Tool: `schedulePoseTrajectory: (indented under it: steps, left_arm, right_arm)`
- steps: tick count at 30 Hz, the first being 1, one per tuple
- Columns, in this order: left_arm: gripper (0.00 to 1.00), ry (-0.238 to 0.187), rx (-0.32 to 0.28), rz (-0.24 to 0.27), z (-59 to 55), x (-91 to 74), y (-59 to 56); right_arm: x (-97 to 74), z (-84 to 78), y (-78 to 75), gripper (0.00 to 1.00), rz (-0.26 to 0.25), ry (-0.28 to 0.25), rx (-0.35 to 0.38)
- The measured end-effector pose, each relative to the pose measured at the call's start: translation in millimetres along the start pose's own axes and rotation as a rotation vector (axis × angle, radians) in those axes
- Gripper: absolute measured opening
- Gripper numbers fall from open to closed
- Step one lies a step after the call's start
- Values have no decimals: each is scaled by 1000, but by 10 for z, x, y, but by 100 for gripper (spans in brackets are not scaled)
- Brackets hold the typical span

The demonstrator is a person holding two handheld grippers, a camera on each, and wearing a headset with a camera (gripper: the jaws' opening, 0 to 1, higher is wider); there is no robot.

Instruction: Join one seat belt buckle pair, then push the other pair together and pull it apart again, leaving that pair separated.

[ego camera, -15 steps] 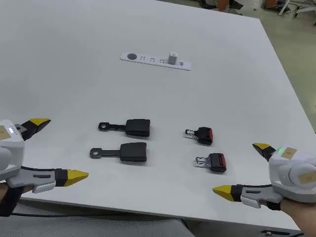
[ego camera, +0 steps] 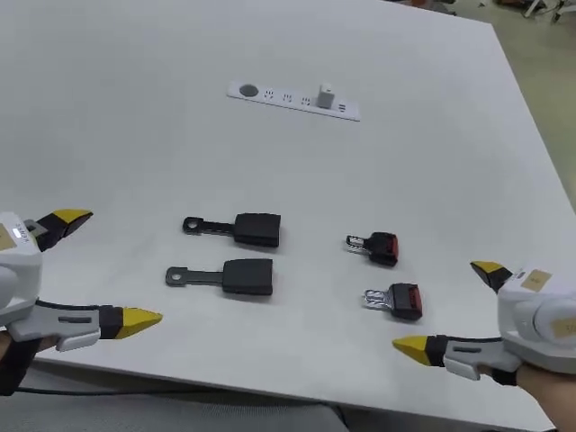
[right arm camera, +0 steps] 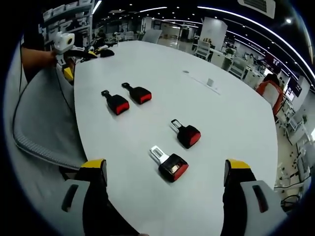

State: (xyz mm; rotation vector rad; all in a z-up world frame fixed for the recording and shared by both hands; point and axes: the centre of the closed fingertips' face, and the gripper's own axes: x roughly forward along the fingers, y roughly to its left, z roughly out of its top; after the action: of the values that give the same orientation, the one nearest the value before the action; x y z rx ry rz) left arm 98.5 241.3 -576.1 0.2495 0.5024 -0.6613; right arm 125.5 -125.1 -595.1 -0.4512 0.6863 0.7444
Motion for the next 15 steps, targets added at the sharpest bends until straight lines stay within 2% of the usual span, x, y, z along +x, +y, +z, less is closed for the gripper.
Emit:
schedulePoseTrajectory:
  steps: [8, 9, 10, 11, 13, 14, 15]
  left_arm:
    - [100, 20, 6, 5, -31, 10, 5]
    - [100, 6, -14, 0, -3, 11, -12]
    - [100, -47, -59, -14, 93, 11, -49]
    - [100, -66, -61, -13, 129, 0, -38]
    - [100, -39, -31, 4, 77, -7, -1]
    - [100, -20, -30, 5, 13, -2, 5]
    - [100, -24, -36, 5, 10, -1, 17]
  right_arm:
    - [12, -9, 21, 100, 4, 4, -1]
    - [18, -8, 30, 100, 6, 6, -4]
    - [23, -2, 40, 100, 5, 7, -13]
    - [25, 1, 46, 100, 4, 9, -16]
    - [25, 6, 57, 100, 6, 10, -20]
    - [26, 5, 58, 100, 7, 11, -21]
    - [29, 2, 56, 100, 9, 13, -20]
